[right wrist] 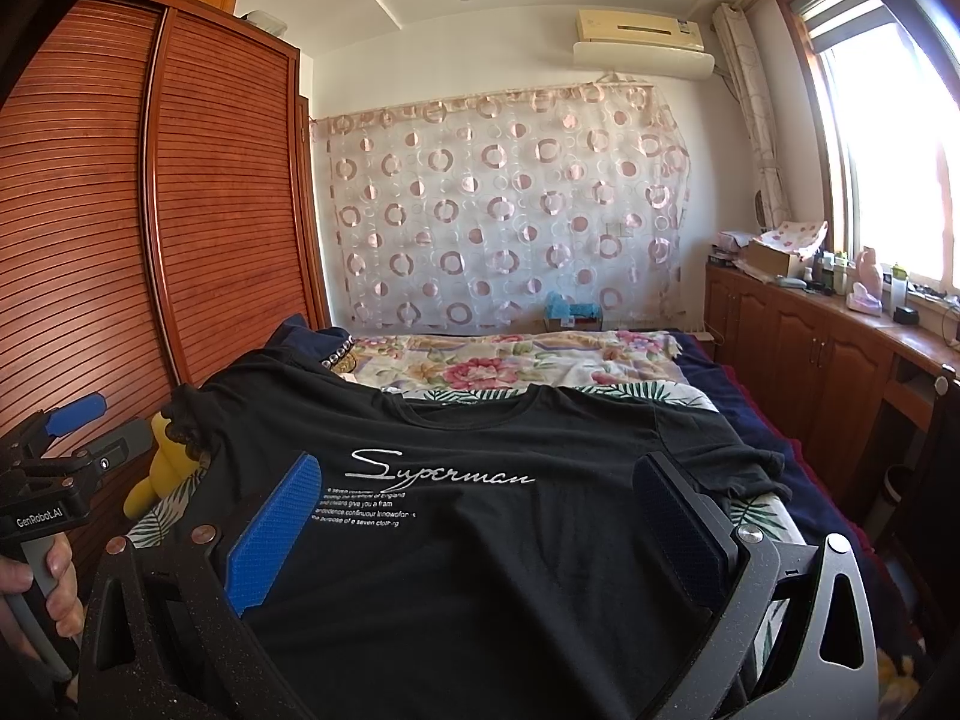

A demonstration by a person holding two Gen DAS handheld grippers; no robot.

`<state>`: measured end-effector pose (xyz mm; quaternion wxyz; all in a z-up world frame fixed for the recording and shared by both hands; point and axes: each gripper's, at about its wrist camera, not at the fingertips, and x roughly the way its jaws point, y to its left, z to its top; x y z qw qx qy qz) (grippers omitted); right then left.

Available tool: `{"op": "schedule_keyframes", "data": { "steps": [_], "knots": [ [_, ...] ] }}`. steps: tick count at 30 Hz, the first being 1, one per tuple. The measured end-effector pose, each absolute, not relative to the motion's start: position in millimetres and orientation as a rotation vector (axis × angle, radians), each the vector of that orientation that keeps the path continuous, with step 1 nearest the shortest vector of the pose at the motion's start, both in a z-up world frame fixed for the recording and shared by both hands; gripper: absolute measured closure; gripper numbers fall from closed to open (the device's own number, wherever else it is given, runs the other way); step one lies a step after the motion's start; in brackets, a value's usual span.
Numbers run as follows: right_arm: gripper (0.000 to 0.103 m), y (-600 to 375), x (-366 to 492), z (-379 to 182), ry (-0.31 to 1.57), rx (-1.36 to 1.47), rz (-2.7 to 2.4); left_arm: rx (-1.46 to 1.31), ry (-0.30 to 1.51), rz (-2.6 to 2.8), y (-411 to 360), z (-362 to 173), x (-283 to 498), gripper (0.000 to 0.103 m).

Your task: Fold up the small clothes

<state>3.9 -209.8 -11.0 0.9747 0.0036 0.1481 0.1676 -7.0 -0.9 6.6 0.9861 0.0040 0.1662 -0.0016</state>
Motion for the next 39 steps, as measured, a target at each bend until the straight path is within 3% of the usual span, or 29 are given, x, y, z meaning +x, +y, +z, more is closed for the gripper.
{"op": "schedule_keyframes", "data": {
  "steps": [39],
  "knots": [
    [0.000, -209.5, 2.8, -11.2, 0.296, 0.008, 0.339, 0.016, 0.330, 0.000, -4.6, 9.4, -7.9, 0.000]
  ]
}}
